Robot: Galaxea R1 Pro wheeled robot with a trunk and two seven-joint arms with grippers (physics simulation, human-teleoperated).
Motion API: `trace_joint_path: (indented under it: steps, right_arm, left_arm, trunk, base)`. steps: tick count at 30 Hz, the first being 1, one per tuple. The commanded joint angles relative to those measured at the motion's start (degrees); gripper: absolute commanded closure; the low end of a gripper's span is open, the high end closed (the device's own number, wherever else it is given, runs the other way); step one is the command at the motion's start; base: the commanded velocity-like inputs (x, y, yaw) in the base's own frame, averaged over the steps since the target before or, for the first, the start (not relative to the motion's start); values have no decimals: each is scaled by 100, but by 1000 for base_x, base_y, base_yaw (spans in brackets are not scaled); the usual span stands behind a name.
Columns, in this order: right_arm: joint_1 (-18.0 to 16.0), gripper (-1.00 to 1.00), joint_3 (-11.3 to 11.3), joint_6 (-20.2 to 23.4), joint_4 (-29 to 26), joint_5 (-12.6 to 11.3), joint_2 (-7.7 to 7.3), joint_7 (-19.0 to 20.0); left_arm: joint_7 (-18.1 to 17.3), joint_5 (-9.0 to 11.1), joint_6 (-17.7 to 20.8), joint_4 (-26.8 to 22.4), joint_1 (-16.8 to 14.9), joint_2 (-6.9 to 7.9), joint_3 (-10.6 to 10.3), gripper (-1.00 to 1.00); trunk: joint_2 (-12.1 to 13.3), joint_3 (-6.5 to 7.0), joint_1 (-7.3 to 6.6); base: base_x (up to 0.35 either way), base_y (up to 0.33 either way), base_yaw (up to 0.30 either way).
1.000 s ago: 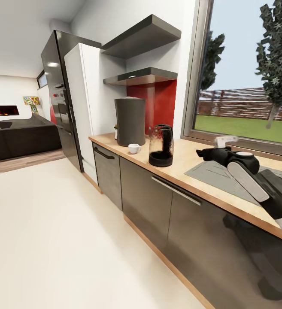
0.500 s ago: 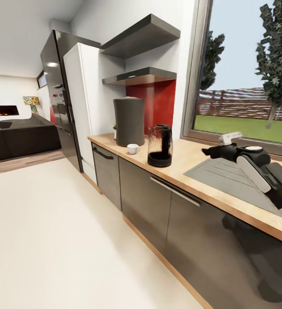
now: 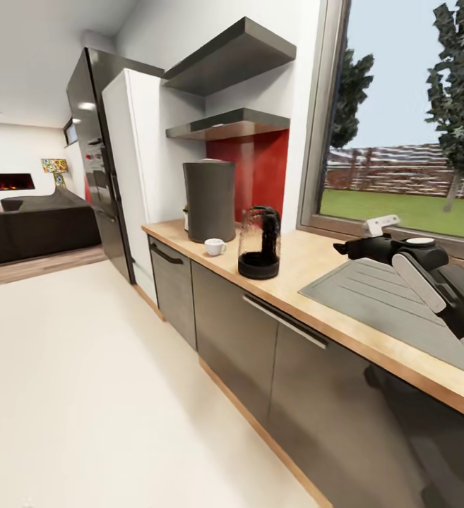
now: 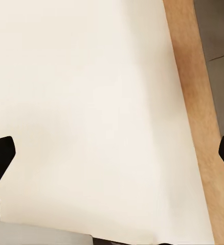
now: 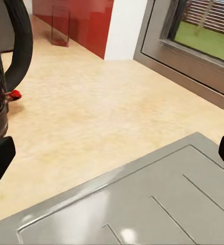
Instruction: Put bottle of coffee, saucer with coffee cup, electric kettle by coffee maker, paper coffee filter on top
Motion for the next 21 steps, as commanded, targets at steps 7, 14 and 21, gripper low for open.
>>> trace_joint_path:
  steps: [7,14,21]
  right_arm:
    - [-8,-100,22,16,-5,-16,-7,-15]
    - [-8,-100,20,16,-4,-12,-7,-15]
    - [-8,-100,23,16,-4,-12,-7,-15]
  left_arm:
    - [-15,-45,-33,9,-5,1,46,-100]
    - [-13,-45,-33,9,-5,1,46,-100]
    - [-8,-45,-33,9,-5,1,46,-100]
  trunk:
    - [-3,-6,0]
    - [-3,-6,0]
    - [-3,-6,0]
  base:
    - [31,-29,209]
    - [130,-2,45]
    - [52,-4,2]
